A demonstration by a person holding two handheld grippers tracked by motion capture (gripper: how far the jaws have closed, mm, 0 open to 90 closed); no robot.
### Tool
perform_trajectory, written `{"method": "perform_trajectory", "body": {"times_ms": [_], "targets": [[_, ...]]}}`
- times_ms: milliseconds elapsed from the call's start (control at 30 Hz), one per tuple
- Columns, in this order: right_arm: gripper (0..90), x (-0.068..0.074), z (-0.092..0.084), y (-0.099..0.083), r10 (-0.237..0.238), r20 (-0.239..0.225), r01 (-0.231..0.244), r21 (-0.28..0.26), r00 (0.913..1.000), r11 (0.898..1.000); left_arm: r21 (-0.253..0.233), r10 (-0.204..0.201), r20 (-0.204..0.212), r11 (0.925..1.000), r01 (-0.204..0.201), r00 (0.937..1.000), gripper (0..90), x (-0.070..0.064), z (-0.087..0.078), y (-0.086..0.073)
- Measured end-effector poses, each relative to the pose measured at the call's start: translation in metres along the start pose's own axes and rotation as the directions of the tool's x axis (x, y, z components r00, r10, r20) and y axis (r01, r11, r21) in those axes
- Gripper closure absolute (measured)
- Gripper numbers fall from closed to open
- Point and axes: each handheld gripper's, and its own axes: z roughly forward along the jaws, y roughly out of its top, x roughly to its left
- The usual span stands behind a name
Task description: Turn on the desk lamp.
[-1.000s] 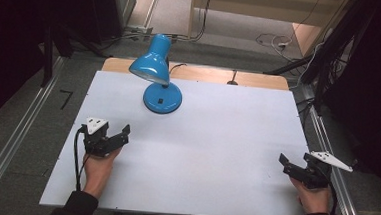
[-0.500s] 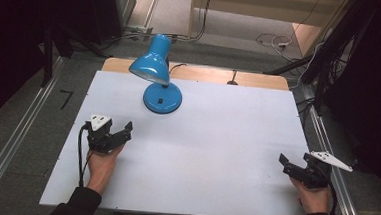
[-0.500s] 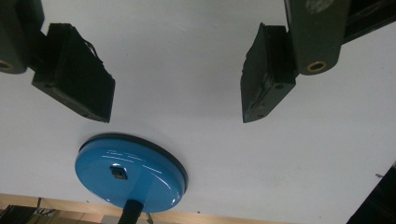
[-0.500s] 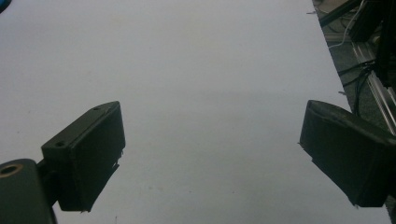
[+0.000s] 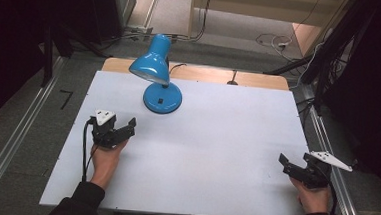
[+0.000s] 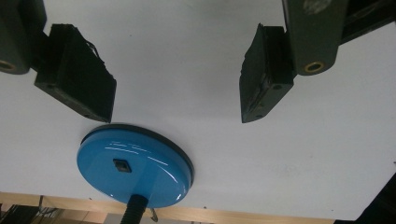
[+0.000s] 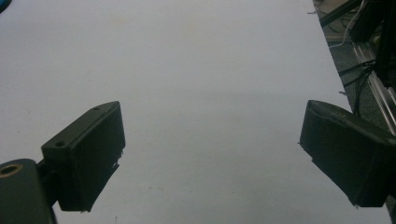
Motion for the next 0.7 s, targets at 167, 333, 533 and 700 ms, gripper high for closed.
{"method": "perform_trajectory", "body": {"times_ms": [167, 333, 533, 700], "targets": [[5.5, 0.0, 0.0, 0.0, 0.001, -0.002, -0.001, -0.002, 1.0, 1.0, -0.001, 0.006, 0.004, 1.0, -0.006, 1.0, 28.2, -0.003, 0.006, 0.004], [5.5, 0.0, 0.001, 0.0, -0.006, -0.004, 0.006, -0.002, 1.0, 1.0, 0.007, 0.005, 0.009, 1.0, -0.005, 0.9999, 30.6, -0.004, 0.012, 0.006], [5.5, 0.001, 0.001, 0.001, -0.003, -0.006, 0.003, -0.003, 1.0, 1.0, 0.004, 0.007, 0.005, 1.0, -0.007, 1.0, 30.7, -0.007, 0.017, 0.011], [5.5, 0.003, 0.001, 0.001, -0.009, -0.013, 0.009, -0.002, 0.9999, 1.0, 0.01, 0.007, 0.002, 0.9999, -0.007, 1.0, 32.7, -0.009, 0.025, 0.012]]}}
